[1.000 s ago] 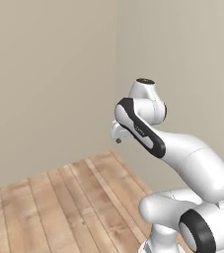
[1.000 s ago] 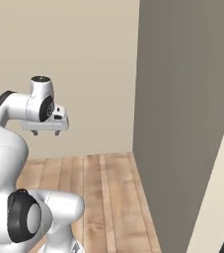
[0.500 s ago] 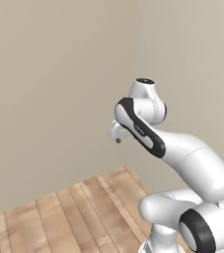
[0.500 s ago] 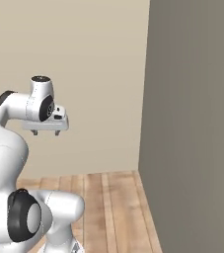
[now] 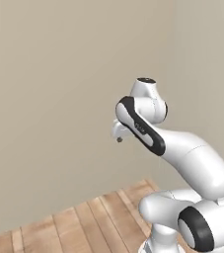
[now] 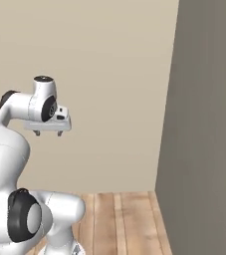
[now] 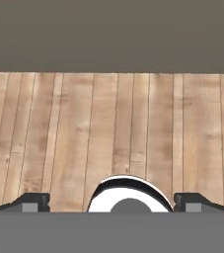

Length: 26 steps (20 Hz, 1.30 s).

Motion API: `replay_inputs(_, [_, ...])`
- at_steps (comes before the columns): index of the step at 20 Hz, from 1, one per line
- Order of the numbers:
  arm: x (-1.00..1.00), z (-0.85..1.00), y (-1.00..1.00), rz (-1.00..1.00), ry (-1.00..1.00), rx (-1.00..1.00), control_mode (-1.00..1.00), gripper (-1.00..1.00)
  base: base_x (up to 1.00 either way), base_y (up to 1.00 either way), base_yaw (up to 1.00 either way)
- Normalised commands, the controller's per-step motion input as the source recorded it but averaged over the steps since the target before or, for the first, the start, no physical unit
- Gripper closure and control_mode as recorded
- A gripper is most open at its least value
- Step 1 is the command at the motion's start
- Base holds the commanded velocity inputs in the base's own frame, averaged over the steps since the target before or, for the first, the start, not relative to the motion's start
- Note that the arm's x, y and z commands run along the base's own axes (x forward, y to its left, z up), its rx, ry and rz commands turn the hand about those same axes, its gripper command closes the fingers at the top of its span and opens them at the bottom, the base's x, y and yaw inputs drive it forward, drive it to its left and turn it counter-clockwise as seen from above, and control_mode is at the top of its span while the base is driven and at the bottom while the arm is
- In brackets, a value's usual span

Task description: Place the large bottle from the dining counter next to the other large bottle outside the sink, and place the small bottle from the dining counter next to the other small bottle inside the sink.

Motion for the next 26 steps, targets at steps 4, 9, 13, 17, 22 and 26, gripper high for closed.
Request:
replay_inputs(4, [0.00,0.00,0.00,0.00,0.00,0.00,1.00,-1.00,0.16,0.08,0.49])
replay_inputs(9, [0.00,0.00,0.00,0.00,0.00,0.00,1.00,-1.00,0.04,0.09,0.50])
replay_inputs(13, [0.00,0.00,0.00,0.00,0.00,0.00,1.00,-1.00,0.00,0.10,0.50])
replay_inputs(17, [0.00,0.00,0.00,0.00,0.00,0.00,1.00,-1.00,0.00,0.17,0.50])
replay_inputs(22, [0.00,0.00,0.00,0.00,0.00,0.00,1.00,-1.00,-0.01,0.25,0.50])
replay_inputs(26, [0.00,0.00,0.00,0.00,0.00,0.00,1.00,-1.00,0.00,0.16,0.50])
